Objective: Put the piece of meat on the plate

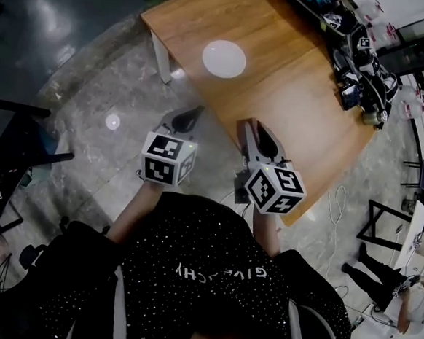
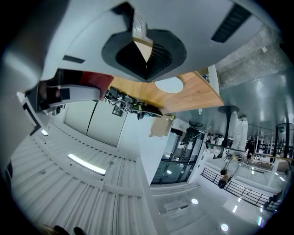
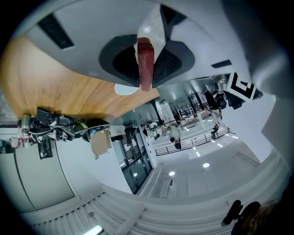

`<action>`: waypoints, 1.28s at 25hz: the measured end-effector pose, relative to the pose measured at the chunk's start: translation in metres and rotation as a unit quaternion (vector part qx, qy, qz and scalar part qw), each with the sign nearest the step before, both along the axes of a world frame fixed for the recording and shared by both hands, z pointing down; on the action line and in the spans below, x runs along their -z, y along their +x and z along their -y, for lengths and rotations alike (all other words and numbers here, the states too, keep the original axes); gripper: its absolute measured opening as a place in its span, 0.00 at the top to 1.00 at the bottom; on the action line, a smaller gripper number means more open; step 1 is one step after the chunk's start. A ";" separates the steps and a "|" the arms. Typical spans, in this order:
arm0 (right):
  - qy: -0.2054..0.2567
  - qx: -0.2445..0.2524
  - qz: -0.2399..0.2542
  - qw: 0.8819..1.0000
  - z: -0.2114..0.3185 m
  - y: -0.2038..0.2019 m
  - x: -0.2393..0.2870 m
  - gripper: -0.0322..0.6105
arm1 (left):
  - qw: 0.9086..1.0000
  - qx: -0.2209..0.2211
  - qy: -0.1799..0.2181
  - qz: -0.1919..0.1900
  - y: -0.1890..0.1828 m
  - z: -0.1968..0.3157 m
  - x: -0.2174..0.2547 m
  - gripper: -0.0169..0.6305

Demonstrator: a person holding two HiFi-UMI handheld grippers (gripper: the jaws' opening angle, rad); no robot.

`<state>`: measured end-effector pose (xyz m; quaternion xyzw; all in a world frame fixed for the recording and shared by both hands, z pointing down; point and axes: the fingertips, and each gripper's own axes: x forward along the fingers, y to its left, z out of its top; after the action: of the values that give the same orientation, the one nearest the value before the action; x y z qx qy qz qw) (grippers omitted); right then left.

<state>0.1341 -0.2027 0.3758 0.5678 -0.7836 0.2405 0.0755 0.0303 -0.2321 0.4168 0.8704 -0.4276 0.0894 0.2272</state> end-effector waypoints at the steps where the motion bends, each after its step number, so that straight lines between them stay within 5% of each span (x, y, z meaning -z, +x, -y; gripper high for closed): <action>1: -0.001 0.000 -0.001 1.000 0.005 -0.001 -0.001 0.80 | 1.000 0.000 -0.001 -0.001 0.000 0.005 -0.001 0.96; 16: 0.012 -0.013 0.010 1.000 0.062 0.008 -0.008 0.80 | 1.000 -0.021 0.002 0.000 0.010 0.052 -0.012 0.96; 32: -0.005 0.011 0.012 1.000 0.082 -0.001 -0.019 0.80 | 1.000 0.024 -0.014 -0.008 -0.009 0.064 -0.021 0.96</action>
<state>0.1334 -0.2844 0.3944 0.5558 -0.7896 0.2499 0.0718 0.0210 -0.2960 0.4377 0.8571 -0.4454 0.0833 0.2452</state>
